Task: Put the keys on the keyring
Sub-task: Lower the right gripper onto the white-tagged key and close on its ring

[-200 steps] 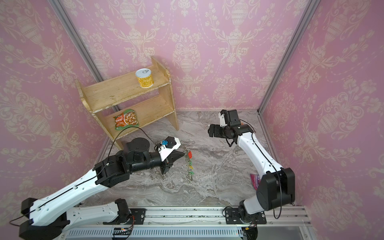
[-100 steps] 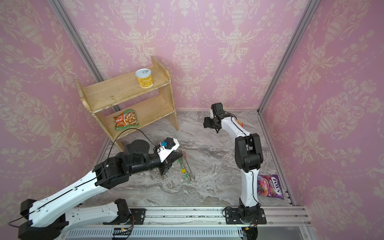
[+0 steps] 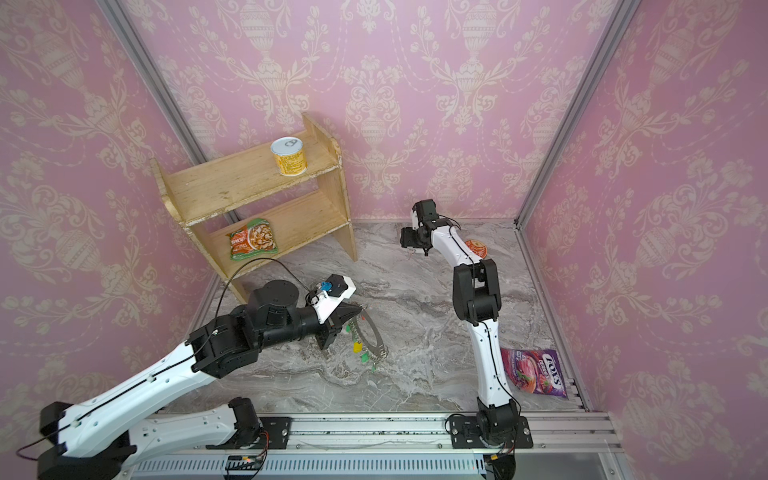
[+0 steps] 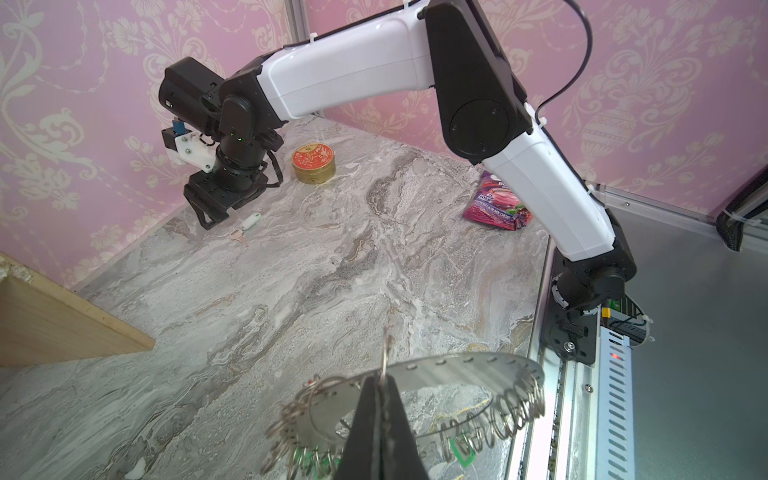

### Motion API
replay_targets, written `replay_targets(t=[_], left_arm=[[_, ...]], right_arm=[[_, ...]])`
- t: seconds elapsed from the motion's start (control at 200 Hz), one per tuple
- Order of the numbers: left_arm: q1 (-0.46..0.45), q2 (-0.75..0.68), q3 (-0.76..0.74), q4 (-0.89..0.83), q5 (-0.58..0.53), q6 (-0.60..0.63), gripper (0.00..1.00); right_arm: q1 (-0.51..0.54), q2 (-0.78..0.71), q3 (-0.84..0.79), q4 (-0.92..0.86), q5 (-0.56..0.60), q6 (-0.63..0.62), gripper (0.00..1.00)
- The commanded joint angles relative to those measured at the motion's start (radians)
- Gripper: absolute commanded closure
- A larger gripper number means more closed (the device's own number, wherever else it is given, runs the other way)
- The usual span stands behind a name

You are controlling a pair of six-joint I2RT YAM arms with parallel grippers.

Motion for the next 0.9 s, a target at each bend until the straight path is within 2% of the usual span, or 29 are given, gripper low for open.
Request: replay_targets(t=[0.0,0.105,0.655,0.891], left_arm=[[0.016,-0.020,-0.002,0.025,-0.006,-0.026,1.00],[0.020,-0.018,-0.002,0.028,-0.002,-0.027,1.00],[0.038,0.003,0.003,0.039,0.014,-0.031,1.00],[0.043,0.010,0.004,0.038,0.022,-0.031,1.00]], right_arm=[[-0.009,0.069,0.106,-0.103,0.013,-0.026,0.31],[-0.010,0.119,0.173,-0.142,0.009,-0.020,0.31],[-0.014,0.230,0.320,-0.220,0.029,-0.051,0.26],[-0.015,0.287,0.401,-0.282,-0.007,-0.065,0.25]])
